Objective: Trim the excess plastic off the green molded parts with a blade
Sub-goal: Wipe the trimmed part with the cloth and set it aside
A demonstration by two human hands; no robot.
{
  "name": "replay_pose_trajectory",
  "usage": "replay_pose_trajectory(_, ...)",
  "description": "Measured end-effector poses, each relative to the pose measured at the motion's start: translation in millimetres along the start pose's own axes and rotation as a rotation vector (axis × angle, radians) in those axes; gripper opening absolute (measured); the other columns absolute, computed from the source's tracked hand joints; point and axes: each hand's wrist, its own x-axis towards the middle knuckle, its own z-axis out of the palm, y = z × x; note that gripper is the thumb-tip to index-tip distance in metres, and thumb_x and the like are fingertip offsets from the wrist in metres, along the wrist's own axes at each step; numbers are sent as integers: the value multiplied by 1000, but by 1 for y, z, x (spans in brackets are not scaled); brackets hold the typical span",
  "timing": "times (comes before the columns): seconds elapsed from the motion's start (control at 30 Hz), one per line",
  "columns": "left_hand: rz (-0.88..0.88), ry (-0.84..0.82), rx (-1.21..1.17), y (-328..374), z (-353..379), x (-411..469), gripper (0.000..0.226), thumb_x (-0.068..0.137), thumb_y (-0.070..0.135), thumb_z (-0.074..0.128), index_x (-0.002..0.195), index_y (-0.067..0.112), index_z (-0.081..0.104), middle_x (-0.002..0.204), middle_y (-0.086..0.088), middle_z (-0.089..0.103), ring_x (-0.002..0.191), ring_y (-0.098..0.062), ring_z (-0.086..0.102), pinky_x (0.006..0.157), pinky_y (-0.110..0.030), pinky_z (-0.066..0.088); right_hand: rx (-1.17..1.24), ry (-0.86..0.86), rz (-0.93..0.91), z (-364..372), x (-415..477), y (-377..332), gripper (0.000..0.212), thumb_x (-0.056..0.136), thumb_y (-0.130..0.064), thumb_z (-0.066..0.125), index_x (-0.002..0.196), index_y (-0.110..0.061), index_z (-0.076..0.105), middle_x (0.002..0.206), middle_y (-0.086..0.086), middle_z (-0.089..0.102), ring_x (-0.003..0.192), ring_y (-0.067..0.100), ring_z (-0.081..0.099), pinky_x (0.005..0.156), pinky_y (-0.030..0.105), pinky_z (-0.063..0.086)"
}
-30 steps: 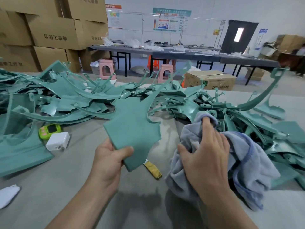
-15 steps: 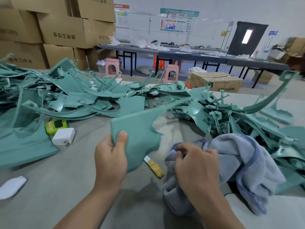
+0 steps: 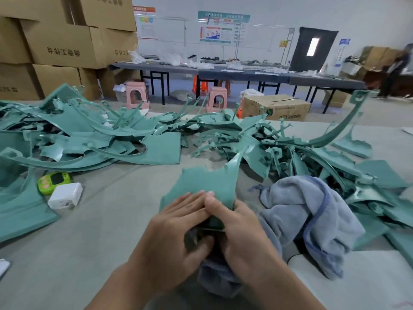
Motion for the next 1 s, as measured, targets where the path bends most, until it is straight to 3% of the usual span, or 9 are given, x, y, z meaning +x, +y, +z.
replay_pose_trajectory(0.2, -468, 471, 3, -4, -4, 7, 75, 87, 57, 61, 153, 41, 31, 156, 22, 37, 144, -2, 36, 112, -24, 35, -15, -83, -64, -13, 7, -6, 21, 87, -12, 67, 101, 1, 76, 106, 26, 75, 91, 36, 74, 77, 42, 62)
replay_pose_trajectory(0.3, -635, 424, -633, -13, -4, 6, 48, 72, 64, 74, 114, 40, 72, 112, 13, 75, 102, -7, 71, 74, -19, 55, -90, -157, -89, -19, 9, -9, 19, 85, -8, 71, 100, 2, 77, 106, 25, 75, 93, 36, 75, 76, 37, 62)
replay_pose_trajectory(0.4, -625, 445, -687, -8, -5, 12, 11, 79, 41, 78, 82, 31, 80, 74, 9, 76, 67, -4, 70, 53, -17, 51, -407, -124, -157, -18, 6, -18, 18, 93, 3, 65, 107, 0, 76, 105, 17, 78, 98, 35, 75, 81, 39, 63)
replay_pose_trajectory(0.53, -608, 549, -317, 1, -27, 14, 11, 89, 37, 63, 81, 38, 70, 75, 10, 71, 68, -10, 66, 62, -31, 56, -830, 62, -410, -13, -11, -29, 54, 94, -21, 70, 146, -25, 55, 140, -11, 61, 126, 3, 59, 105, 29, 50)
replay_pose_trajectory(0.6, -482, 485, -118, 18, -40, 17, 16, 93, 39, 53, 95, 43, 68, 80, 25, 68, 73, 1, 62, 67, -9, 46, -690, -128, -350, 1, -24, -32, 62, 94, -38, 69, 151, -29, 46, 149, -14, 53, 127, -8, 53, 102, 19, 49)
replay_pose_trajectory(0.73, -248, 71, -62, 79, -40, 16, 61, 80, 38, 63, 139, 47, 50, 117, 38, 60, 104, 21, 52, 85, 5, 36, -297, -45, -184, 21, -49, -40, 31, 87, -38, 73, 108, -16, 67, 96, 5, 79, 89, 19, 77, 67, 30, 61)
replay_pose_trajectory(0.83, -356, 171, -257, 99, -54, 14, 46, 73, 51, 63, 119, 55, 65, 122, 41, 61, 112, 20, 55, 100, -17, 48, -133, 111, -152, 5, -68, -48, 18, 99, -13, 62, 110, -2, 72, 101, 18, 77, 98, 38, 74, 83, 48, 62)
replay_pose_trajectory(0.9, -453, 228, -117, 107, -64, 12, 55, 79, 53, 66, 133, 54, 56, 137, 39, 52, 121, 17, 48, 105, -22, 42, -109, 113, -128, -14, -92, -50, 20, 99, -5, 60, 115, -1, 70, 103, 16, 78, 93, 35, 76, 73, 43, 63)
replay_pose_trajectory(1.0, -510, 60, -333, 126, -55, 13, 38, 91, 29, 70, 126, 39, 60, 122, 27, 66, 102, 5, 64, 85, -23, 49, -178, 64, -90, -44, -139, -45, 18, 96, -3, 62, 108, -6, 75, 105, 13, 78, 90, 30, 77, 64, 34, 61)
